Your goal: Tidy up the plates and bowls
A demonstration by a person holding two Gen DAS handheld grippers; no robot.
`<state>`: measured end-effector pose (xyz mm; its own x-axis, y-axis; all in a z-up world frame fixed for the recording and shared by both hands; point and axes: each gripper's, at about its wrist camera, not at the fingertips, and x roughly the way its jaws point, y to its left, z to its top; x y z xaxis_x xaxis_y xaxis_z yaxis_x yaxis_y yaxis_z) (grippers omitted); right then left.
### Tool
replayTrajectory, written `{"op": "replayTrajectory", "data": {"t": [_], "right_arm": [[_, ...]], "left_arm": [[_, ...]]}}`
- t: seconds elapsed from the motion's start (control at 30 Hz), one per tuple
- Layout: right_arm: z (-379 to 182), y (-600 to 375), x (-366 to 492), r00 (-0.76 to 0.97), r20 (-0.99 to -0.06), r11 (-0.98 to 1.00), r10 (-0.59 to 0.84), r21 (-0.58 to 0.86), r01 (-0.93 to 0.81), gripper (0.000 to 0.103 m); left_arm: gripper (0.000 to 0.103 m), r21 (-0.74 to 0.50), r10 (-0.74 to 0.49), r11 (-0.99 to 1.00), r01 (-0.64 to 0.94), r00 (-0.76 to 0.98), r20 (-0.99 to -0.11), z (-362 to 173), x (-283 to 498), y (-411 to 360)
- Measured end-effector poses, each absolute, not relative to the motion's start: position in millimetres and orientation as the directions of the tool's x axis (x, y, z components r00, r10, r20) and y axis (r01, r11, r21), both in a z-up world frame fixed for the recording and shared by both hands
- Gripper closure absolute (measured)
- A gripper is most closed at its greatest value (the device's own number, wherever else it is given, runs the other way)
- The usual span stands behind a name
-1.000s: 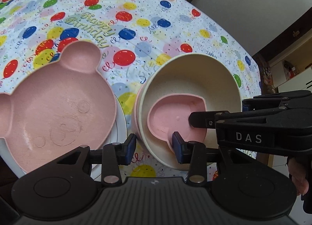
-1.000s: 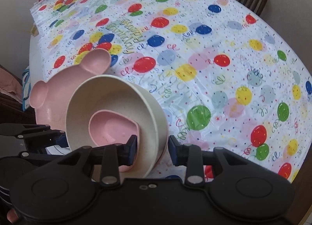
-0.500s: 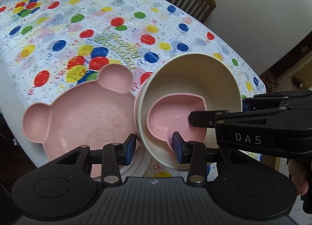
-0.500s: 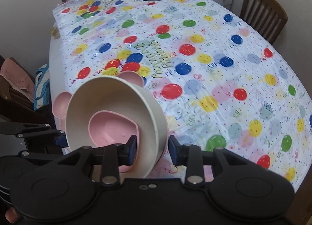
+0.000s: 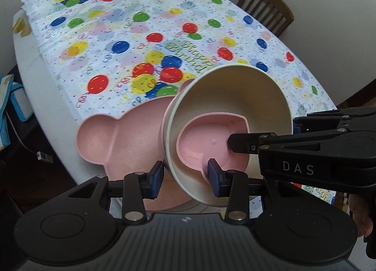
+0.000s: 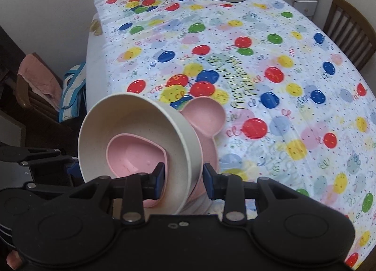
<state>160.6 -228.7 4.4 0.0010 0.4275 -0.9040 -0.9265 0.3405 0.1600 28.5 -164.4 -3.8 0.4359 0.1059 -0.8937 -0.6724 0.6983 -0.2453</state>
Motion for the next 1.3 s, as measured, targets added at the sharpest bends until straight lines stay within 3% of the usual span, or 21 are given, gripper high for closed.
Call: {"op": "replayTrajectory", "data": {"t": [0.6,1.3], "right_arm": [[-34.8,-194.9,145.2,-0.034,-0.94,0.332,0.339,0.153,-0.931,0.071],[-52.6,-191.8,153.3,-0.038,-0.948,0.36,0.317,0.157,-0.92,0.07]], "left_arm": [[0.064,-0.258,0.058,0.658,-0.707,0.389,-0.919,-46.0,16.6,-142.9],[0.065,-0.253,0.061,0.654,-0.713,0.383,-0.922,-60.5,23.3,-138.8]]}}
